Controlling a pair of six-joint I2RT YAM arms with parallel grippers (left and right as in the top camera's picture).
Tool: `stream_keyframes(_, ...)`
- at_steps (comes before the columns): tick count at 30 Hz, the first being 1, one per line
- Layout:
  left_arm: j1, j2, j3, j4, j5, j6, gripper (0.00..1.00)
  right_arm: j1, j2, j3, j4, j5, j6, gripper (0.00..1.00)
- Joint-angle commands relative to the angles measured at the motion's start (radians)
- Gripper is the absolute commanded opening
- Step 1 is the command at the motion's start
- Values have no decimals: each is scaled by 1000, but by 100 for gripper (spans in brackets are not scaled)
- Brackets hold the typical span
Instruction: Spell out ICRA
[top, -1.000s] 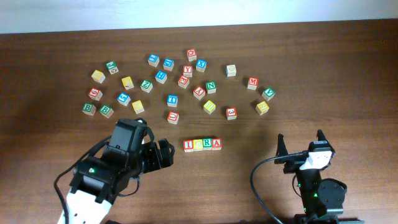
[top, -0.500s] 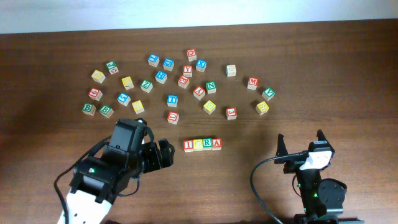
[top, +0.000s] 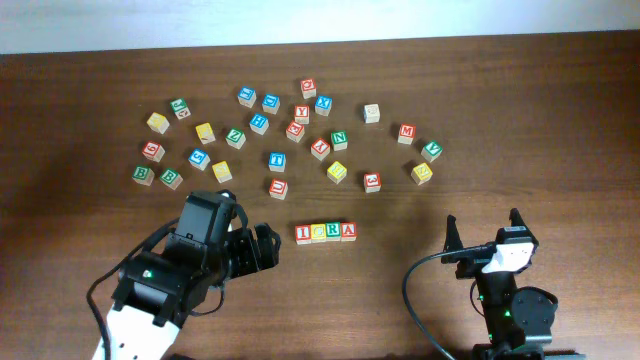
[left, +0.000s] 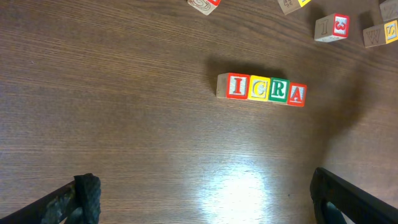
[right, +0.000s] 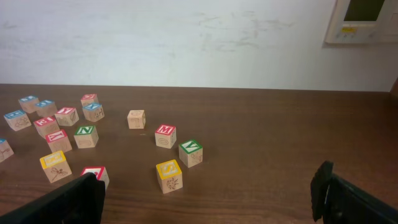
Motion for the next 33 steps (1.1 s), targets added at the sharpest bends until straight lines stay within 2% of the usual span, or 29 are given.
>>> stream_keyframes(1, 6, -27, -2, -2, -11, 5, 99, -7, -12, -10, 1, 5, 10, 98)
stream_keyframes(6, 12, -156, -2, -6, -20, 5, 99, -7, -12, -10, 1, 5, 10, 98)
stream_keyframes(8, 55, -208, -2, -62, -111, 5, 99, -7, -12, -10, 1, 5, 10, 98)
stream_keyframes(13, 151, -332, -2, -243, -117, 5, 99, -7, -12, -10, 1, 5, 10, 98)
stream_keyframes(16, 216, -425, -2, -285, -111, 5, 99, -7, -12, -10, 1, 5, 10, 98)
stream_keyframes(20, 237, -437, -2, -409, -116, 5, 99, -7, -12, -10, 1, 5, 10, 98)
stream_keyframes(21, 251, -441, -2, -395, -129, 5, 99, -7, -12, -10, 1, 5, 10, 99)
stream_keyframes(22, 267, -451, -2, -373, -134, 16, 99, -7, -12, -10, 1, 5, 11, 98)
stream_keyframes(25, 321, -516, -41, -226, -104, 269, 99, -7, -12, -10, 1, 5, 10, 98)
stream_keyframes(27, 346, -585, -137, -29, 51, 483, 99, -7, -12, -10, 1, 5, 10, 98)
stream_keyframes(29, 354, -633, -220, 130, 140, 583, 99, -7, -12, -10, 1, 5, 11, 98)
stream_keyframes(30, 359, -664, -286, 246, 160, 603, 99, -7, -12, -10, 1, 5, 10, 98)
stream_keyframes(33, 380, -708, -418, 443, 159, 603, 99, -7, -12, -10, 1, 5, 10, 98)
